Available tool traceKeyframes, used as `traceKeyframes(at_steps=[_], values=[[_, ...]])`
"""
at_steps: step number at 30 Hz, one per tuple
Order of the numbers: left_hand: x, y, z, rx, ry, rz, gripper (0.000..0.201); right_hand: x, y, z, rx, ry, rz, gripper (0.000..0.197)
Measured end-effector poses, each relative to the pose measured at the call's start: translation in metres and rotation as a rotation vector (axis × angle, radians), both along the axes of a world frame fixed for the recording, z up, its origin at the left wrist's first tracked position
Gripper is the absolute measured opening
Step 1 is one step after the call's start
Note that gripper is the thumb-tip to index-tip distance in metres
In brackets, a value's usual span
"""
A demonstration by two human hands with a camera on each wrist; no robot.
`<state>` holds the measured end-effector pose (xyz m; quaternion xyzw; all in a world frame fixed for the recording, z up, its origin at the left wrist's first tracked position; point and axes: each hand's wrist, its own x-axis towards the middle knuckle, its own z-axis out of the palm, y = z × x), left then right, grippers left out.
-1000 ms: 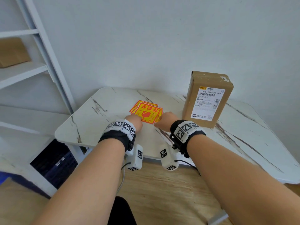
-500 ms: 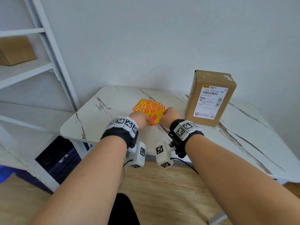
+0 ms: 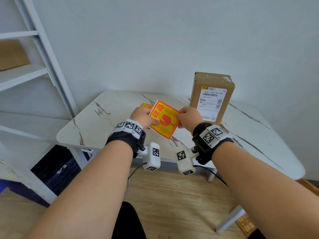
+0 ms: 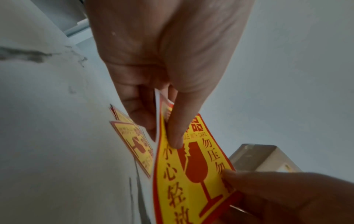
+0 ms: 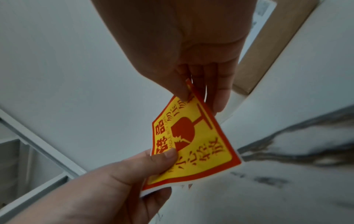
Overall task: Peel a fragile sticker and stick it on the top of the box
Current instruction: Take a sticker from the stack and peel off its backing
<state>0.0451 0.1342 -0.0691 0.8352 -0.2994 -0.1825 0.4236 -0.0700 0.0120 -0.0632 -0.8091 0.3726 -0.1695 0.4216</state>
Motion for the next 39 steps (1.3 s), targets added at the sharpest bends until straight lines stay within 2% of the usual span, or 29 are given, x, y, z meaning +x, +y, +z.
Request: traceKeyframes(at_steps=[3, 9, 12, 17, 22, 24, 26, 29, 35, 39], values=[[-0.017, -0.007, -0.004, -0.007, 0.047, -0.062, 0.024, -0.019, -0.004, -0.003, 0.082, -0.017, -0.002, 0.014], [-0.052, -0.025, -0.024, 0.004, 0.127, -0.057, 0.023, -0.057, -0.021, -0.016, -0.017, 0.079, -0.071, 0.027], [-0.061, -0.031, -0.033, 0.012, 0.194, -0.046, 0.032, -0.074, -0.028, -0.021, -0.038, 0.096, -0.117, 0.032], [-0.068, -0.037, -0.039, -0.002, 0.235, -0.047, 0.028, -0.093, -0.034, -0.028, 0.003, 0.139, -0.056, 0.062], [-0.079, -0.038, -0.042, -0.023, 0.191, -0.05, 0.023, -0.098, -0.032, -0.031, -0.162, 0.216, -0.09, 0.075], [-0.082, -0.039, -0.045, -0.036, 0.172, -0.039, 0.023, -0.101, -0.03, -0.032, -0.316, 0.276, -0.117, 0.064], [-0.083, -0.04, -0.047, -0.047, 0.167, -0.031, 0.023, -0.102, -0.025, -0.034, -0.413, 0.225, -0.087, 0.041], [-0.085, -0.039, -0.049, -0.09, 0.169, -0.023, 0.024, -0.099, -0.014, -0.038, -0.332, 0.146, 0.05, 0.018], [-0.081, -0.03, -0.049, -0.17, 0.262, -0.044, 0.025, -0.093, -0.01, -0.047, -0.237, 0.156, 0.083, 0.014], [-0.081, -0.026, -0.048, -0.163, 0.26, -0.068, 0.025, -0.093, -0.015, -0.046, -0.204, 0.159, 0.115, 0.009]])
